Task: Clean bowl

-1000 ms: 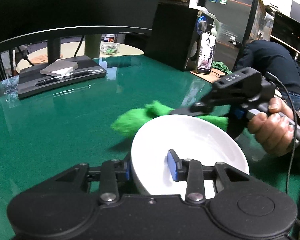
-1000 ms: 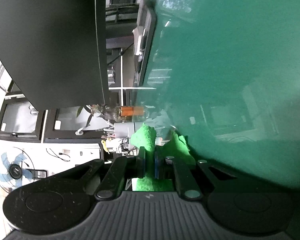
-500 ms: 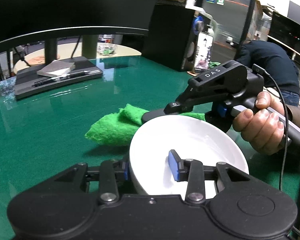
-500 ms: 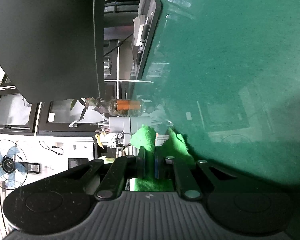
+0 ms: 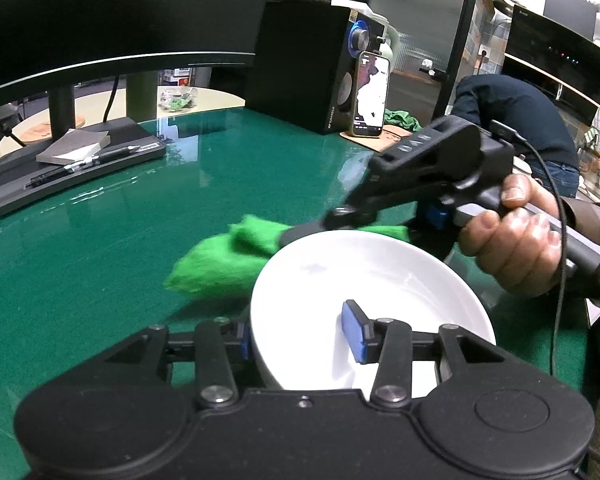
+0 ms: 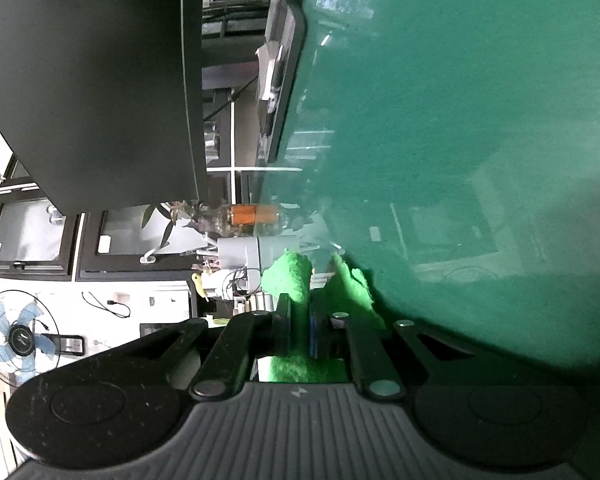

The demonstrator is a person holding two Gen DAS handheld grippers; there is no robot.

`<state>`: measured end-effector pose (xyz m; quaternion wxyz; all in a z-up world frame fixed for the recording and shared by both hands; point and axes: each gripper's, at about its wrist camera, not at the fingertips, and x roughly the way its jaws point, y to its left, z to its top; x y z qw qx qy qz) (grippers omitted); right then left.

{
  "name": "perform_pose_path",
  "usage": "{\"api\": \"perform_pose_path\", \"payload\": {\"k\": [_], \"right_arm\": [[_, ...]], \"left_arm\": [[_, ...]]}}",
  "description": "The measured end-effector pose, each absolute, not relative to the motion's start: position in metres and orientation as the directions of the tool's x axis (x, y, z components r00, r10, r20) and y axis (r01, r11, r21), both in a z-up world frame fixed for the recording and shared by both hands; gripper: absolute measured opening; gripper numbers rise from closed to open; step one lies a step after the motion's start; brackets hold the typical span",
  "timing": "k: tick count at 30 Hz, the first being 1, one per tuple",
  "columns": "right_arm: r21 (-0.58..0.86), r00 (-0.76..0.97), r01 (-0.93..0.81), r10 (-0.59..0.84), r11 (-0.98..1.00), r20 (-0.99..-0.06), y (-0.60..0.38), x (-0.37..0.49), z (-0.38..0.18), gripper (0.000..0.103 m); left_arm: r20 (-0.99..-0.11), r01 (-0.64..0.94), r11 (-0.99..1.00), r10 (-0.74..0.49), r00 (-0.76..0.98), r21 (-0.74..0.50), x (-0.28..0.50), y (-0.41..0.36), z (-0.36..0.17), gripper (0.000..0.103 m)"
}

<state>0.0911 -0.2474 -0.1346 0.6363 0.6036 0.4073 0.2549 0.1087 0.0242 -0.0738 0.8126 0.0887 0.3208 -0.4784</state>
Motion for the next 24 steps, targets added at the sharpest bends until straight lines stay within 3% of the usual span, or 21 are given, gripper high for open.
{"api": "perform_pose_path", "payload": {"k": [16, 17, 18, 19, 20, 24], "right_arm": [[0.978, 0.608, 0.188, 0.771, 0.088, -0.187, -0.286, 0.033, -0.138, 0.010], [0.978, 0.613, 0.189, 0.768, 0.084, -0.184, -0.286, 0.034, -0.139, 0.010], [0.979, 0.617, 0.190, 0.766, 0.080, -0.182, -0.287, 0.035, -0.139, 0.010], [0.978, 0.620, 0.192, 0.763, 0.079, -0.183, -0.288, 0.036, -0.139, 0.010], [0.978, 0.622, 0.193, 0.761, 0.077, -0.183, -0.289, 0.037, -0.139, 0.010], [0.975, 0.625, 0.204, 0.756, 0.085, -0.197, -0.291, 0.043, -0.139, 0.010]], "left_arm": [[-0.571, 0.789, 0.583, -0.722, 0.391, -0.197, 0.099, 0.032, -0.073, 0.045], [-0.563, 0.773, 0.600, -0.719, 0.408, -0.206, 0.097, 0.036, -0.072, 0.048], [-0.555, 0.757, 0.617, -0.715, 0.425, -0.216, 0.094, 0.039, -0.070, 0.061], [-0.547, 0.740, 0.633, -0.711, 0.441, -0.226, 0.091, 0.043, -0.069, 0.082], [-0.546, 0.735, 0.639, -0.708, 0.448, -0.227, 0.090, 0.043, -0.068, 0.089], [-0.525, 0.665, 0.696, -0.686, 0.503, -0.272, 0.073, 0.061, -0.065, 0.090]]}}
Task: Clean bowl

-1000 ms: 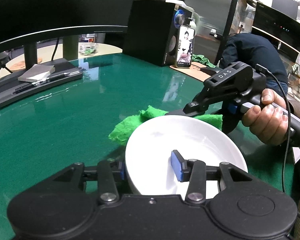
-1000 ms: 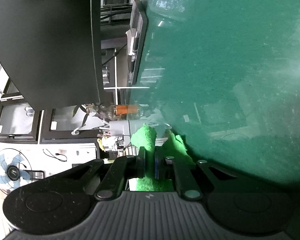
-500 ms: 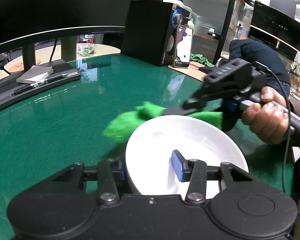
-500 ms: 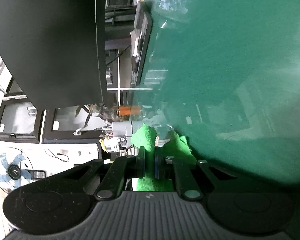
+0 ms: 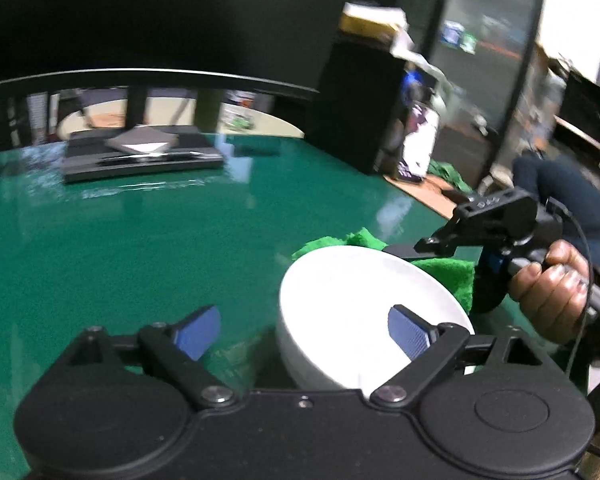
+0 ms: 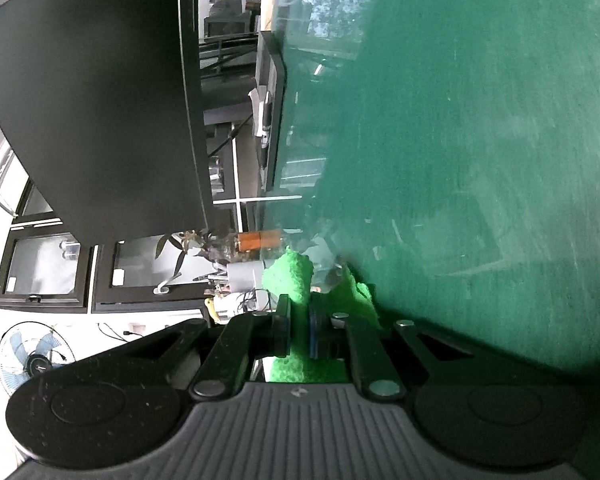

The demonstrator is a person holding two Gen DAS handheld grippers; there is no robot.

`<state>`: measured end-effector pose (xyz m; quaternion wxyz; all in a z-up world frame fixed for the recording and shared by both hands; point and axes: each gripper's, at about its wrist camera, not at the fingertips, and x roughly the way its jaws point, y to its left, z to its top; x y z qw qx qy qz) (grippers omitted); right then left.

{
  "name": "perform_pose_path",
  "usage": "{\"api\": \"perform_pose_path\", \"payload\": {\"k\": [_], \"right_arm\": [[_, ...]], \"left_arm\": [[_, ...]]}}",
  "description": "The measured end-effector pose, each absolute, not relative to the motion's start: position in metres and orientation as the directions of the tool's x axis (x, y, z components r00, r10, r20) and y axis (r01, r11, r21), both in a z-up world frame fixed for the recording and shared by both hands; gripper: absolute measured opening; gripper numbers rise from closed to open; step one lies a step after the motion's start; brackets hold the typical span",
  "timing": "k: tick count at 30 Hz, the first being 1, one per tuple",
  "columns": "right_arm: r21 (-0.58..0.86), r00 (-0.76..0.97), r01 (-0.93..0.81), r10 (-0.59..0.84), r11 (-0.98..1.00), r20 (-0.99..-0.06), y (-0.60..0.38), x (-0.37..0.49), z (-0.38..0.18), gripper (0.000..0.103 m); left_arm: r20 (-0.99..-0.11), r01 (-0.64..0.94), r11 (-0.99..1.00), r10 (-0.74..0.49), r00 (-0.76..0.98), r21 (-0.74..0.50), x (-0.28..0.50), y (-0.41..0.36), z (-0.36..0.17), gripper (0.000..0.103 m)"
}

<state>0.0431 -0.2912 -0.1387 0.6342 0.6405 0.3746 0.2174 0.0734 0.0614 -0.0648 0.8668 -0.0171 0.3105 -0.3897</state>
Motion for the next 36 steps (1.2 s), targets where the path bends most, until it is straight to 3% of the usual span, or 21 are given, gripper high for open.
{"api": "perform_pose_path", "payload": {"k": [2, 3, 4, 6, 10, 17, 21, 36], "right_arm": [[0.974, 0.621, 0.204, 0.755, 0.102, -0.209, -0.290, 0.049, -0.137, 0.010], [0.973, 0.619, 0.203, 0.755, 0.112, -0.216, -0.289, 0.053, -0.135, 0.010], [0.972, 0.616, 0.201, 0.755, 0.123, -0.223, -0.287, 0.057, -0.134, 0.010], [0.971, 0.609, 0.190, 0.757, 0.148, -0.234, -0.284, 0.067, -0.129, 0.010], [0.976, 0.595, 0.135, 0.773, 0.172, -0.218, -0.269, 0.086, -0.117, 0.010], [0.975, 0.563, 0.146, 0.796, 0.166, -0.220, -0.259, 0.079, -0.123, 0.010], [0.977, 0.586, 0.166, 0.783, 0.135, -0.208, -0.272, 0.059, -0.123, 0.010], [0.973, 0.563, 0.156, 0.795, 0.169, -0.228, -0.240, 0.091, -0.122, 0.010]], "left_arm": [[-0.550, 0.648, 0.720, -0.656, 0.518, -0.249, 0.066, 0.059, -0.065, 0.076], [-0.562, 0.639, 0.732, -0.640, 0.524, -0.237, 0.063, 0.058, -0.065, 0.061], [-0.566, 0.634, 0.730, -0.644, 0.515, -0.255, 0.061, 0.056, -0.065, 0.039], [-0.578, 0.613, 0.753, -0.617, 0.534, -0.237, 0.062, 0.051, -0.061, 0.027], [-0.606, 0.632, 0.756, -0.587, 0.537, -0.172, 0.066, 0.043, -0.060, 0.016], [-0.627, 0.688, 0.717, -0.588, 0.510, -0.112, 0.082, 0.036, -0.061, 0.018], [-0.643, 0.722, 0.684, -0.600, 0.476, -0.104, 0.088, 0.032, -0.064, 0.025], [-0.644, 0.738, 0.669, -0.604, 0.469, -0.089, 0.086, 0.029, -0.066, 0.027]]}}
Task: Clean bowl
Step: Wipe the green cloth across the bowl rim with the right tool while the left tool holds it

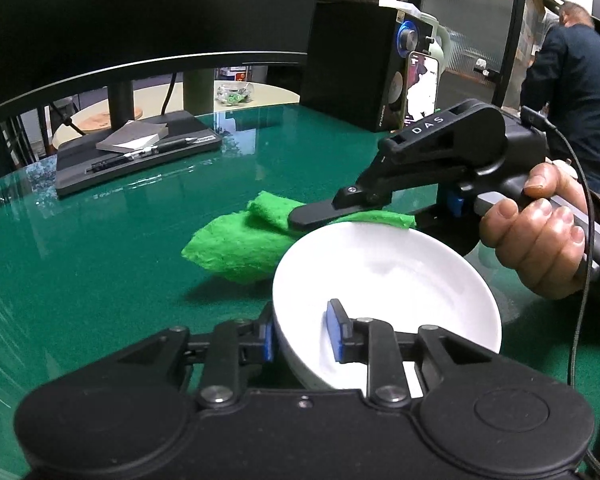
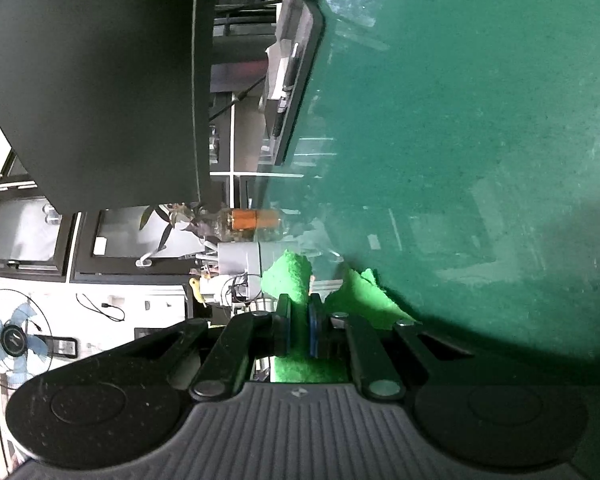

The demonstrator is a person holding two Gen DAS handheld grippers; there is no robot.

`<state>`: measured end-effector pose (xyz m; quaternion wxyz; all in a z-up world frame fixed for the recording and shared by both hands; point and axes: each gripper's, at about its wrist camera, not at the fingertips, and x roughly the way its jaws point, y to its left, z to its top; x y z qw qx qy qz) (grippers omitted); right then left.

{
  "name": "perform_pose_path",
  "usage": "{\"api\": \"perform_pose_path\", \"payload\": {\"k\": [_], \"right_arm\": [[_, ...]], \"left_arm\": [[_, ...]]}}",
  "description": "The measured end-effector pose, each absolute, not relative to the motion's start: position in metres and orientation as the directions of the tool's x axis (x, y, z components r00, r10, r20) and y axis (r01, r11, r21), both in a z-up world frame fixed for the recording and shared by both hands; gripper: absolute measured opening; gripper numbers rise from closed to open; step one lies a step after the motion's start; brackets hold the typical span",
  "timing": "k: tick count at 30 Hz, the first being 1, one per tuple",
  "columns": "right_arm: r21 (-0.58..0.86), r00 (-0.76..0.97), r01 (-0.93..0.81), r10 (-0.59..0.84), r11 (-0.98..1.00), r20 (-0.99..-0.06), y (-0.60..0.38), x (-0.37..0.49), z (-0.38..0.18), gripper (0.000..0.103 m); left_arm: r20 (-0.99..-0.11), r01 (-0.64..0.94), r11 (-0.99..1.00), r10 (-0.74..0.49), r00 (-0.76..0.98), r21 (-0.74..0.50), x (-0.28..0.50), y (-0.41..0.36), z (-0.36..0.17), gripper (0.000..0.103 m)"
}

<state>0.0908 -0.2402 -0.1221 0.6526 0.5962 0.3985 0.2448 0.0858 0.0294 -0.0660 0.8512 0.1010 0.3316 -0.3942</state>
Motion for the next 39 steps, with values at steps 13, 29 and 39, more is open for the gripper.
{"api": "perform_pose_path", "payload": {"k": [13, 29, 39], "right_arm": [[0.969, 0.570, 0.173, 0.784, 0.177, -0.245, -0.248, 0.081, -0.124, 0.010], [0.970, 0.558, 0.178, 0.795, 0.167, -0.239, -0.253, 0.078, -0.128, 0.010], [0.973, 0.554, 0.164, 0.801, 0.164, -0.229, -0.252, 0.079, -0.125, 0.010]], "left_arm": [[-0.642, 0.750, 0.656, -0.610, 0.465, -0.081, 0.087, 0.025, -0.066, 0.029], [-0.645, 0.758, 0.647, -0.614, 0.456, -0.079, 0.086, 0.023, -0.066, 0.033], [-0.647, 0.765, 0.640, -0.615, 0.451, -0.075, 0.087, 0.021, -0.065, 0.036]]}}
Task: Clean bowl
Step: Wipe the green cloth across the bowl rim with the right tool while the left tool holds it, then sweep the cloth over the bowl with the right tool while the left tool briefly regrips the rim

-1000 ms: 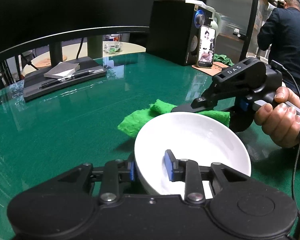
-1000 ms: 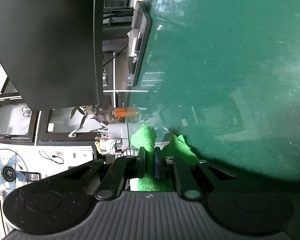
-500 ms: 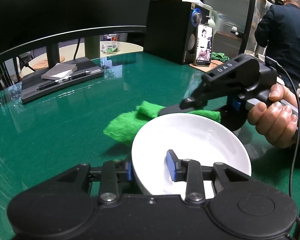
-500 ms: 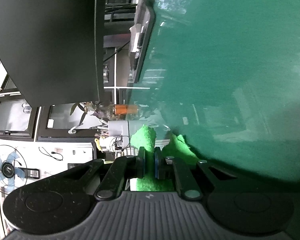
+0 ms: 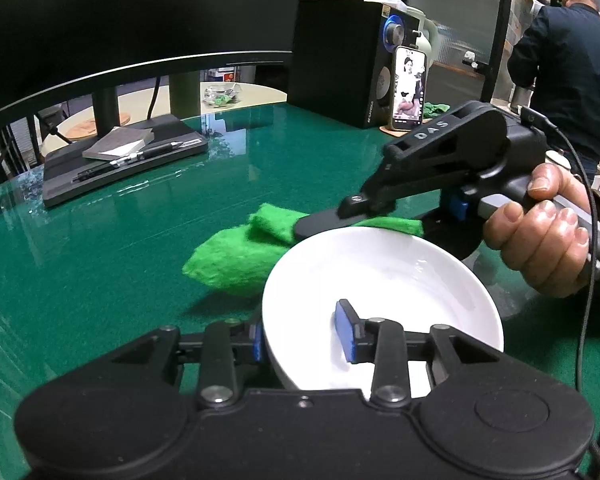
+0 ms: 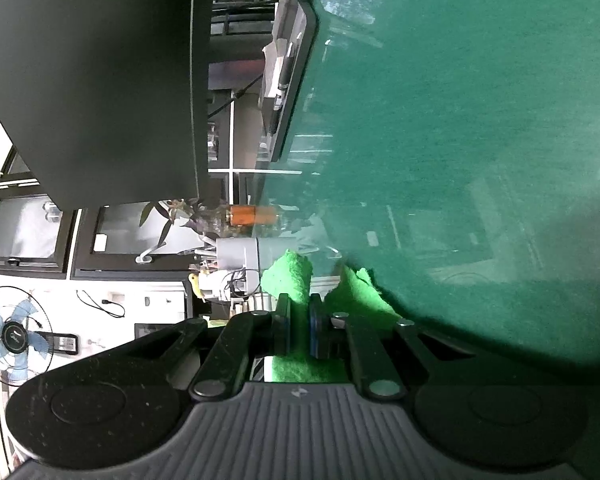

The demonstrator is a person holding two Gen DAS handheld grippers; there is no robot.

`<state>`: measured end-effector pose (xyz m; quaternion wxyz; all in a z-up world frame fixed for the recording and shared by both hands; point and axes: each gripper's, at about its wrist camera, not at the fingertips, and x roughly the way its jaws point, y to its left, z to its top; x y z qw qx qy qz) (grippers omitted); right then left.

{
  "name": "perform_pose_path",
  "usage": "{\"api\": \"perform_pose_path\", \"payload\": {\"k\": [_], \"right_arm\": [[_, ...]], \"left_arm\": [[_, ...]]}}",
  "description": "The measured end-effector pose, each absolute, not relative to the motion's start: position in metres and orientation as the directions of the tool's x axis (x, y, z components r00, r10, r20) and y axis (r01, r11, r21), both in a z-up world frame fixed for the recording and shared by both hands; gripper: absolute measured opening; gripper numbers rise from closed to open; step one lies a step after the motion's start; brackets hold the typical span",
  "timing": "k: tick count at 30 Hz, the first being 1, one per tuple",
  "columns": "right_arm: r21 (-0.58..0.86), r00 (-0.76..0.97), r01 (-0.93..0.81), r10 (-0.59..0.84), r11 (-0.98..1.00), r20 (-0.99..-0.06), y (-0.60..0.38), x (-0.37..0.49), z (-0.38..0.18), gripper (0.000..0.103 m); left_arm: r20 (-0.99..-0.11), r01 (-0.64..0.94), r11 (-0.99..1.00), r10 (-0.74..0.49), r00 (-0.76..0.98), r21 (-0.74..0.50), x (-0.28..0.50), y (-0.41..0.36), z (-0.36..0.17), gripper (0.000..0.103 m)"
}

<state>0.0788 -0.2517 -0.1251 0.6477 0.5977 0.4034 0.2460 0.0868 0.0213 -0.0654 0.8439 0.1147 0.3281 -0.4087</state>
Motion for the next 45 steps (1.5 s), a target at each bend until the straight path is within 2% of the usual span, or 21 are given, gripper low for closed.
{"api": "perform_pose_path", "payload": {"k": [14, 18, 26, 33, 39, 45], "right_arm": [[0.970, 0.550, 0.163, 0.800, 0.178, -0.240, -0.245, 0.084, -0.121, 0.010], [0.973, 0.551, 0.157, 0.803, 0.169, -0.228, -0.250, 0.079, -0.121, 0.010], [0.972, 0.559, 0.183, 0.797, 0.150, -0.228, -0.269, 0.060, -0.125, 0.010], [0.974, 0.549, 0.156, 0.805, 0.164, -0.223, -0.248, 0.081, -0.120, 0.011], [0.976, 0.544, 0.144, 0.811, 0.161, -0.214, -0.253, 0.079, -0.119, 0.011], [0.976, 0.551, 0.166, 0.807, 0.141, -0.211, -0.273, 0.061, -0.123, 0.011]], "left_arm": [[-0.646, 0.762, 0.642, -0.615, 0.452, -0.078, 0.086, 0.020, -0.066, 0.036], [-0.647, 0.769, 0.633, -0.621, 0.442, -0.082, 0.087, 0.020, -0.066, 0.040], [-0.645, 0.776, 0.624, -0.630, 0.432, -0.090, 0.088, 0.019, -0.067, 0.041], [-0.645, 0.774, 0.627, -0.626, 0.438, -0.083, 0.086, 0.018, -0.067, 0.043], [-0.648, 0.783, 0.616, -0.632, 0.425, -0.087, 0.088, 0.017, -0.067, 0.050], [-0.646, 0.791, 0.605, -0.641, 0.415, -0.091, 0.089, 0.015, -0.068, 0.049]]}}
